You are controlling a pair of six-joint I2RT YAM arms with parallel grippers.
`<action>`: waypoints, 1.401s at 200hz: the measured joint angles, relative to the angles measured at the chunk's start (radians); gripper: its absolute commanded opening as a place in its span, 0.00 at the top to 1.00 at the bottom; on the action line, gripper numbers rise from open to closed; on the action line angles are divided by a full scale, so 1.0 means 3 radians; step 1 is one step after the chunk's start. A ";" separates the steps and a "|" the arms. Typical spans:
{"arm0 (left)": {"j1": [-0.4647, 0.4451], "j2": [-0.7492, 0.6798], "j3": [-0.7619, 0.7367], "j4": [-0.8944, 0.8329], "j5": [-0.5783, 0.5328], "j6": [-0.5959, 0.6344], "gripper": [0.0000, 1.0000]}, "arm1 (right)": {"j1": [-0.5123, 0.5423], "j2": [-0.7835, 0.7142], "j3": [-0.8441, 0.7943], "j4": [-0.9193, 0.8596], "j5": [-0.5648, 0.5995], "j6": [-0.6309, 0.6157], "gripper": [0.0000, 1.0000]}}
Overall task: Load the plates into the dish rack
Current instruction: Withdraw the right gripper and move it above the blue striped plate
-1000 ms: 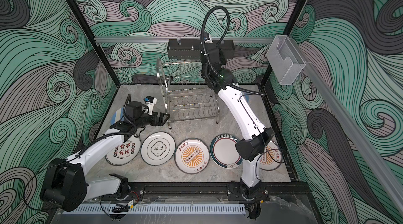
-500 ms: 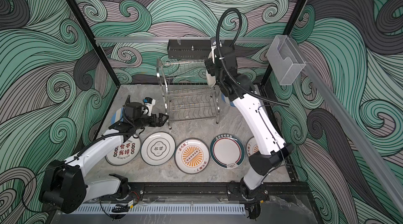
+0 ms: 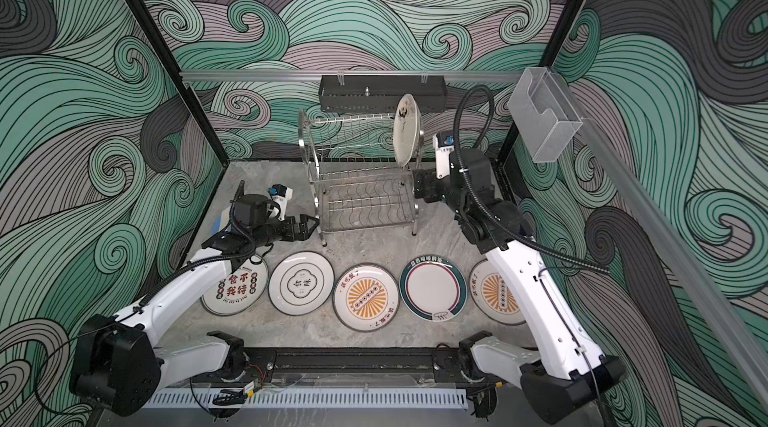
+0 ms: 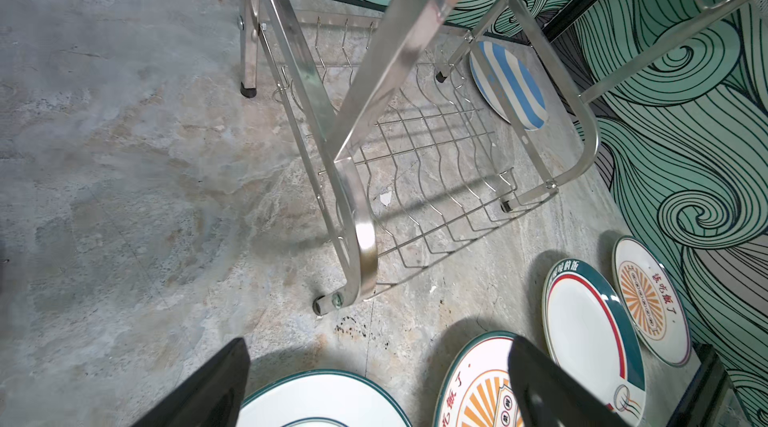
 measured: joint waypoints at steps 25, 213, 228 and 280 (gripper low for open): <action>0.0000 -0.0028 0.0000 0.0006 0.0000 0.0000 0.01 | -0.0197 -0.0268 -0.0542 0.0072 -0.0046 0.0158 0.16; 0.0000 -0.0196 -0.0011 0.0006 0.0004 0.0036 0.01 | -0.0936 0.2196 0.0177 0.0715 -0.0074 0.0263 0.78; 0.0000 -0.0196 -0.0015 0.0005 0.0004 0.0048 0.01 | -0.0947 0.2475 0.0478 0.0612 -0.0075 0.0203 0.78; 0.0000 -0.0196 -0.0017 0.0008 0.0004 0.0055 0.01 | -0.1007 0.3192 0.1088 0.0284 -0.0107 0.0109 0.77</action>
